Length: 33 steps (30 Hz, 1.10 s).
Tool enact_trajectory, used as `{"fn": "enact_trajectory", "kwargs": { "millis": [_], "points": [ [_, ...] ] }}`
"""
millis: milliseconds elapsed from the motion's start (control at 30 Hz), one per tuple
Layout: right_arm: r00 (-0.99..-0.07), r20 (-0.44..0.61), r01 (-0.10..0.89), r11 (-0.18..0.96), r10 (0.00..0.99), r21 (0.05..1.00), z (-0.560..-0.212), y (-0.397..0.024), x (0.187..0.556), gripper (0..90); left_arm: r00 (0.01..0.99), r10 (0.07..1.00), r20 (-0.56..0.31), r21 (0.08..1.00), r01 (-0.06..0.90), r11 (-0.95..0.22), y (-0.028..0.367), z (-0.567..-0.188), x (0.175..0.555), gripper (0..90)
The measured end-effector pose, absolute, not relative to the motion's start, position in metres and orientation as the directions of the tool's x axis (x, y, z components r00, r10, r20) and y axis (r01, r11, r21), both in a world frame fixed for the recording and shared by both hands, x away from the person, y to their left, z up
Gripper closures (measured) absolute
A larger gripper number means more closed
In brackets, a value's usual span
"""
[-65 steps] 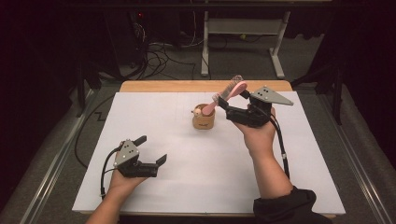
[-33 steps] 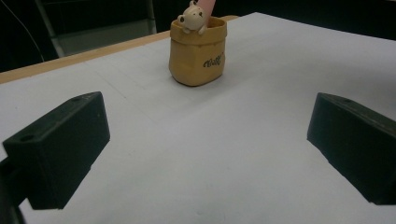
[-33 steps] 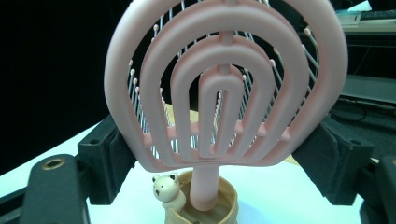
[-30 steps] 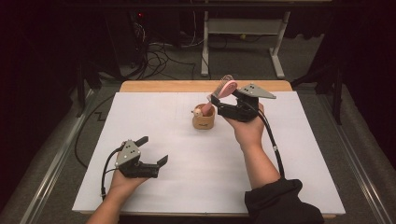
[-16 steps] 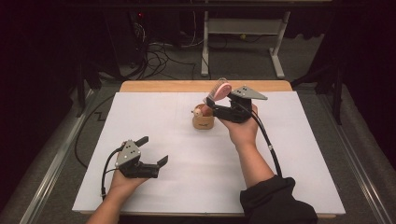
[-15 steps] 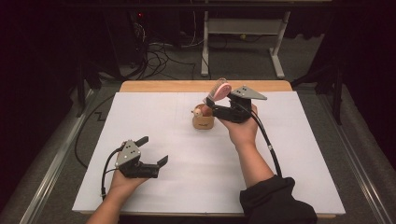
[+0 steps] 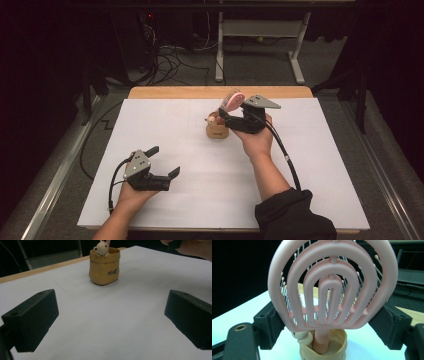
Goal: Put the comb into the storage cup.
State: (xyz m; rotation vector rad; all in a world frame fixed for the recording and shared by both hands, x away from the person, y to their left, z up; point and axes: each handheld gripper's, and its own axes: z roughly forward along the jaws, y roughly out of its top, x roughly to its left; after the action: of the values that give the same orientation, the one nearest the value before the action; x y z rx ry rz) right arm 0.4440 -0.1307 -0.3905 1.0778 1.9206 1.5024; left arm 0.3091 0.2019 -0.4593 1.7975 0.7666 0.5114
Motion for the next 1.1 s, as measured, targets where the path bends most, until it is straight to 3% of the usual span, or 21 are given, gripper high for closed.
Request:
{"fn": "enact_trajectory", "kwargs": {
  "millis": [1100],
  "points": [
    [-0.577, 0.144, 0.336, 0.073, 0.804, 0.939, -0.395, -0.146, 0.438, 20.0, 0.703, 0.711, -0.013, 0.938, 0.254, -0.234, 0.202, -0.460, 0.309, 0.0]
  ]
}}
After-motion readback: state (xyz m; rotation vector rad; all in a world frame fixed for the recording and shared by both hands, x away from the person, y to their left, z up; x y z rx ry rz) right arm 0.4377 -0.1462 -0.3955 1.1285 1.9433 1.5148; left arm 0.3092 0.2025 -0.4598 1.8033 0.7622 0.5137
